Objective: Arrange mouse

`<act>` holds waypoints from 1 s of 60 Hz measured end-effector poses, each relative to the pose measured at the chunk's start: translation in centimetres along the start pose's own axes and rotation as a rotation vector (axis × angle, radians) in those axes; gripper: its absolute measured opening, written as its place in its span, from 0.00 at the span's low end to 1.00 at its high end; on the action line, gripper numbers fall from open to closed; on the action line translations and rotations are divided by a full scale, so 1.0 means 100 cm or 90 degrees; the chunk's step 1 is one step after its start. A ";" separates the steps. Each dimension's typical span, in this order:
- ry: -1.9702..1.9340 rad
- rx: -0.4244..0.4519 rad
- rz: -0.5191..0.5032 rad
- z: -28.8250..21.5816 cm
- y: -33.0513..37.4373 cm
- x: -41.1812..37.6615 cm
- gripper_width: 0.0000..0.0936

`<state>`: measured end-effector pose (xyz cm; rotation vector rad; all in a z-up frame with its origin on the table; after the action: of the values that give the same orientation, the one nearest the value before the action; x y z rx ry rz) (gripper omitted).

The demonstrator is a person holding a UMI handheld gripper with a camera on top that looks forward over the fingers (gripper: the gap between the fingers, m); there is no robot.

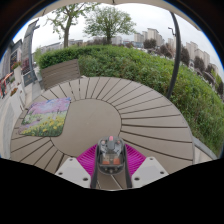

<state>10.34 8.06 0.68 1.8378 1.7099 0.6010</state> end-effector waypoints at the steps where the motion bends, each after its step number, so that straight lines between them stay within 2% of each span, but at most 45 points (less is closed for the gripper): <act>1: -0.006 -0.006 -0.001 -0.002 0.001 0.000 0.42; 4: -0.023 -0.011 -0.004 -0.013 0.007 -0.002 0.42; 10: -0.011 0.036 -0.017 -0.070 0.023 -0.024 0.42; 17: -0.020 0.075 -0.071 -0.135 0.024 -0.092 0.42; 22: -0.015 0.086 -0.101 -0.164 0.005 -0.153 0.42; 30: -0.012 0.070 -0.125 -0.163 -0.046 -0.245 0.42; 33: -0.006 0.062 -0.110 -0.151 -0.071 -0.261 0.42; 38: -0.020 0.015 -0.068 -0.117 -0.099 -0.272 0.43; 42: -0.035 -0.018 -0.043 -0.092 -0.114 -0.273 0.48; 45: -0.028 0.004 -0.032 -0.092 -0.113 -0.275 0.54; 47: -0.019 -0.004 -0.023 -0.093 -0.111 -0.273 0.68; 49: -0.008 -0.014 -0.019 -0.093 -0.105 -0.275 0.87; 50: -0.003 -0.018 -0.019 -0.095 -0.101 -0.276 0.92; 52: 0.001 -0.023 -0.012 -0.099 -0.094 -0.276 0.89; 60: -0.010 -0.038 0.005 -0.120 -0.018 -0.276 0.90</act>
<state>-1.38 -18.19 9.74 1.8037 1.6581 0.6319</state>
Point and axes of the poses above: the point between the fingertips, and its own axes, seen from behind it with the camera up: x to the right, z down, y backward, against the way the camera looks, the point moved 4 cm from there along y, backward, against the way the camera looks, and after that the axes turned 7 degrees about -z, right-handed, at the moved point
